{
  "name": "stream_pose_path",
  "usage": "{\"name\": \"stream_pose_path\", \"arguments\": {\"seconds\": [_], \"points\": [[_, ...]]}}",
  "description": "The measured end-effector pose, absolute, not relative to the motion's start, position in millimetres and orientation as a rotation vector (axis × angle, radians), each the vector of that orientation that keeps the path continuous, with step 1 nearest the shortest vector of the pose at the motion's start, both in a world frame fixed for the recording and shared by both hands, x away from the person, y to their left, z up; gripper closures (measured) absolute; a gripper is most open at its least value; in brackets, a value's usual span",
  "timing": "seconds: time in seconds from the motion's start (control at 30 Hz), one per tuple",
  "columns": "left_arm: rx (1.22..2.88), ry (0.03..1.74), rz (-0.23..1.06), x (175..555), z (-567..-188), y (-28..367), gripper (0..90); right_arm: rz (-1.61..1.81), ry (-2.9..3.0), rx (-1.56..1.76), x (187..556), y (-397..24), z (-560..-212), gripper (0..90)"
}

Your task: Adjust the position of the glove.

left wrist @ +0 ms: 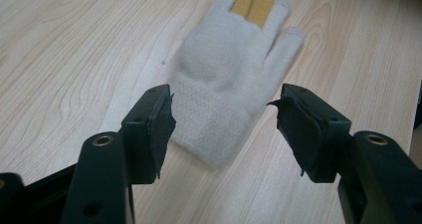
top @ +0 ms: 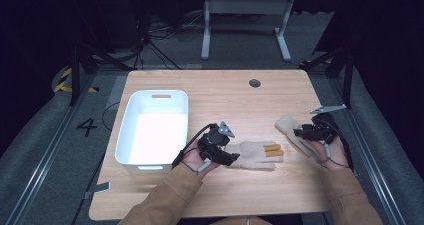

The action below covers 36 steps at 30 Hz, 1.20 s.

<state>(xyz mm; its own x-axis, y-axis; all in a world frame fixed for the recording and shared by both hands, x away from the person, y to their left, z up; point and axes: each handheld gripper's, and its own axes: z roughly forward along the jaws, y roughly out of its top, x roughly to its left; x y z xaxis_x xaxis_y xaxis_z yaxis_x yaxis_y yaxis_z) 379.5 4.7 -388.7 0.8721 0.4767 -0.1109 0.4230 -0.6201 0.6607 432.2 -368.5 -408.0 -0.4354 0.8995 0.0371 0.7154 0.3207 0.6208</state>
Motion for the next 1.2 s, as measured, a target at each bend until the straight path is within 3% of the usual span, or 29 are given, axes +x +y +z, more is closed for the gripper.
{"name": "stream_pose_path", "arguments": {"seconds": [0.7,0.9,1.07,1.2], "points": [[2.333,0.641,0.092,380,-392,4,39.5,0.699,2.295,1.528,437,-394,-429,55.6],[2.337,0.643,0.092,381,-392,4,39.5,0.644,2.314,1.530,439,-392,-433,62.2],[2.341,0.647,0.089,381,-393,4,39.4,0.608,2.328,1.495,438,-389,-432,73.0],[2.342,0.647,0.088,381,-393,4,39.4,0.595,2.327,1.473,438,-388,-431,75.3]]}}
